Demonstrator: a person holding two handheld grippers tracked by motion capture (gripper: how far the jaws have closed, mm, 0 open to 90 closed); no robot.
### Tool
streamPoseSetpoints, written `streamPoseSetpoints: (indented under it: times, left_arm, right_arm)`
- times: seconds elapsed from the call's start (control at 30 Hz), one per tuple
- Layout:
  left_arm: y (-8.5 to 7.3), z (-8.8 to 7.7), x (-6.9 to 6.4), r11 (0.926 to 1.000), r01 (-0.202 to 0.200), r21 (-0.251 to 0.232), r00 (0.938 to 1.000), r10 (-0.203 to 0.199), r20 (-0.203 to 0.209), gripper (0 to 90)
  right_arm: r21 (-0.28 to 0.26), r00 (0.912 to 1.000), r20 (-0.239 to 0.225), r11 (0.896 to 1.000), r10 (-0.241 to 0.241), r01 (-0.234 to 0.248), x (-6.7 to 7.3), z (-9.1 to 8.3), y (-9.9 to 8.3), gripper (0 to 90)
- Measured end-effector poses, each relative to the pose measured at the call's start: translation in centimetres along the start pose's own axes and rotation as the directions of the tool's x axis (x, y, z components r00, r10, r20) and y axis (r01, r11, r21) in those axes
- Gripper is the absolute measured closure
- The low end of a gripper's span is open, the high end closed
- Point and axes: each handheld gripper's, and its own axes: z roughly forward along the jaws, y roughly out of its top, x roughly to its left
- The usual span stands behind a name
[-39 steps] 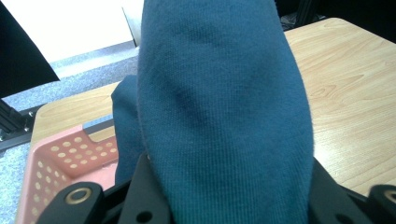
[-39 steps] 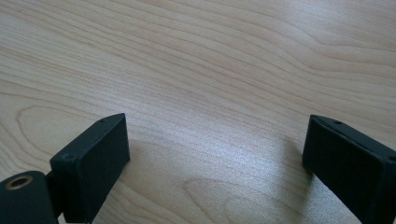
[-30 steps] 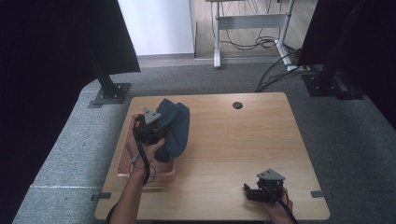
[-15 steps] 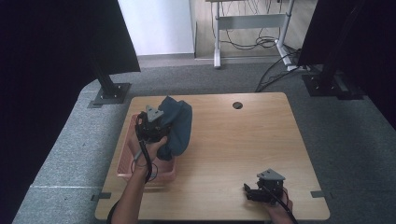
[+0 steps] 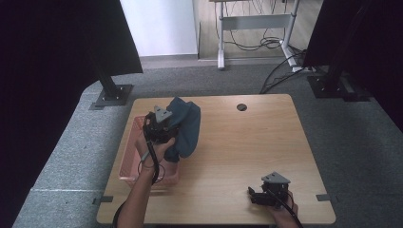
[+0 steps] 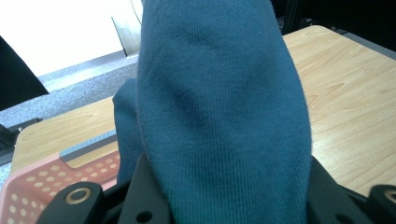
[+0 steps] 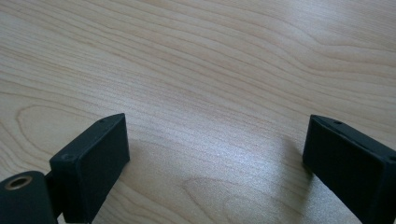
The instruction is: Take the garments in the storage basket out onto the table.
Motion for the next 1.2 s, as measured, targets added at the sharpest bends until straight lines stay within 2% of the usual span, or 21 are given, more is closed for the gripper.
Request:
streamPoseSetpoints:
  times: [1.2]
  left_arm:
    - [1.6,1.5,-2.6,0.9991,-0.042,0.005,0.9986,0.041,0.033,67.1]
  right_arm:
    - [0.001,1.0000,-0.005,1.000,-0.002,0.002,0.0,0.0,0.0,6.9]
